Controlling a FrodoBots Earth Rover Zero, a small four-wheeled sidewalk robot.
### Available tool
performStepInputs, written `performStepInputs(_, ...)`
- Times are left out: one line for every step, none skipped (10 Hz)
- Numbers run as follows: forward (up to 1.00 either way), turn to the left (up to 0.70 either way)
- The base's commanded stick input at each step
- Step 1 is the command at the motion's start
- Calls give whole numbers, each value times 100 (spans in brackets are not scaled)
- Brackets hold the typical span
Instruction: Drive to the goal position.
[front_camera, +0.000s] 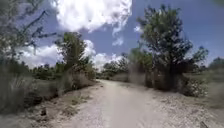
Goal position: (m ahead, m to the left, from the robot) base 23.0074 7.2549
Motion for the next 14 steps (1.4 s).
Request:
performStepInputs(45, 0)
performStepInputs(45, 0)
performStepInputs(45, 0)
performStepInputs(45, 0)
performStepInputs(45, 0)
performStepInputs(45, 0)
performStepInputs(45, 0)
performStepInputs(45, 0)
performStepInputs(45, 0)
performStepInputs(45, 0)
performStepInputs(45, 0)
performStepInputs(45, 0)
performStepInputs(45, 0)
performStepInputs(45, 0)
